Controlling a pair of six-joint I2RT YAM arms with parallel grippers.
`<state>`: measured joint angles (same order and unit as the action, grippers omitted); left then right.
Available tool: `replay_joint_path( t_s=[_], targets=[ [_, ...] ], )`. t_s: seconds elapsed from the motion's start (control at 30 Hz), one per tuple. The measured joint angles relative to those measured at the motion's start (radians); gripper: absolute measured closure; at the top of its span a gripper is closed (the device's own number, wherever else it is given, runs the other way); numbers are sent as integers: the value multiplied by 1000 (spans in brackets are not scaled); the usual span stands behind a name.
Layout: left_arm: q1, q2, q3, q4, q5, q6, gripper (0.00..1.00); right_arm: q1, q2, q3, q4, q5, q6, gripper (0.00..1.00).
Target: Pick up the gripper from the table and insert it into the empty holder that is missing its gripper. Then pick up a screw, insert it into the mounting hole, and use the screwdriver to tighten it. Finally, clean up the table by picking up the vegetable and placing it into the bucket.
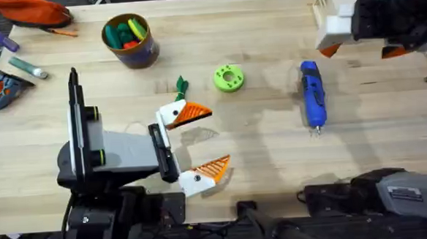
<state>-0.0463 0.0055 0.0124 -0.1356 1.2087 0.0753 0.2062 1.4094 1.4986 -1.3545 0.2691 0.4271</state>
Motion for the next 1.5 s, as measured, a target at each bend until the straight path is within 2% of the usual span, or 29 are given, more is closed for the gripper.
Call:
replay_joint_path(
  t_s=[0.23,0.37,0.43,0.5,0.6,0.67,1.1,1.27,1.5],
  targets=[
    [0,0,0,0,0,0,14,0,0,0,0,0,0,52],
    [0,0,0,0,0,0,133,0,0,0,0,0,0,49],
    [0,0,0,0,0,0,280,0,0,0,0,0,0,49],
    [0,0,0,0,0,0,533,0,0,0,0,0,0,50],
    [0,0,0,0,0,1,839,0,0,0,0,0,0,49],
    [0,0,0,0,0,1,965,0,0,0,0,0,0,50],
    [0,0,0,0,0,1,988,0,0,0,0,-1,0,50],
    [0,0,0,0,0,1,988,0,0,-5,29,-45,7,50],
    [0,0,0,0,0,1,988,0,0,-110,144,-78,18,49]
  ],
)
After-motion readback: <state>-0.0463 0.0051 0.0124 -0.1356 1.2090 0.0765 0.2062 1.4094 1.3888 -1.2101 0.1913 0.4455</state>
